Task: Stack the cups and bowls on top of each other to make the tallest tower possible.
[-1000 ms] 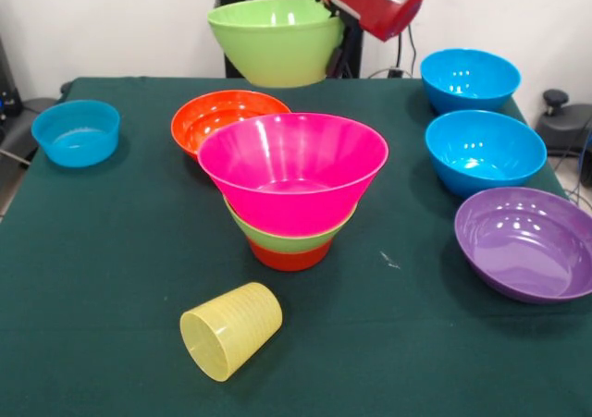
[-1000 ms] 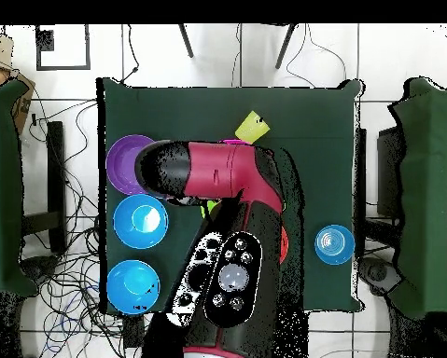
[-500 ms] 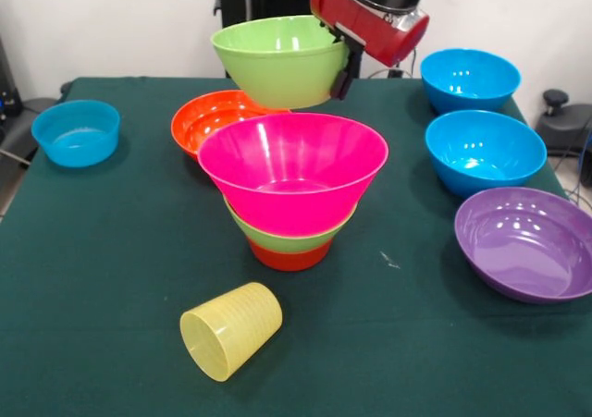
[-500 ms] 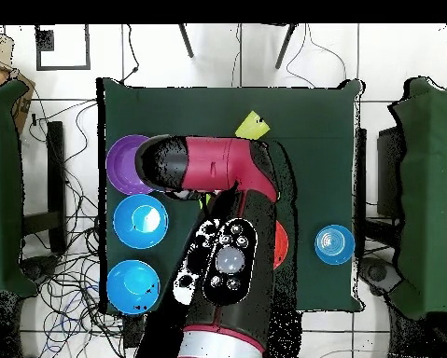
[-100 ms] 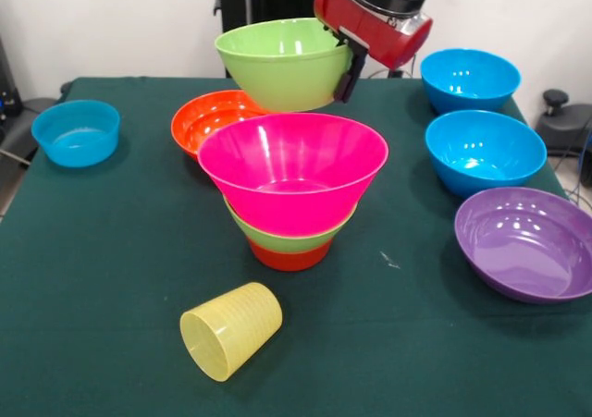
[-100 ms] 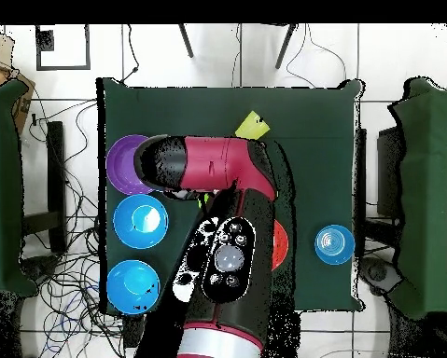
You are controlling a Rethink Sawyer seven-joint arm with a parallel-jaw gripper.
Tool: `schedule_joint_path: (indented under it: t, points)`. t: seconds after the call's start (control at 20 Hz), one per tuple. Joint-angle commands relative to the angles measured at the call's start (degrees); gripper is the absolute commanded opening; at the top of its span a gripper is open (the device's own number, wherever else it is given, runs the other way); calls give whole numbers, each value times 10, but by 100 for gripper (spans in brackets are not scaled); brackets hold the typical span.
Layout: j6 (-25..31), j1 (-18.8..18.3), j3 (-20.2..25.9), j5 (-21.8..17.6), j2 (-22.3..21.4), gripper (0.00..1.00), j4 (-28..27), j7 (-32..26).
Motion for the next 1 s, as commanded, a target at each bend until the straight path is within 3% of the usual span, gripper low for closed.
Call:
schedule_joint_path:
  t: [0.05,1.0]
  points:
    - [34,-1,55,-26,23,0,-18,-33]
    - [-27,-11,54,-44,47,0,-5,-44]
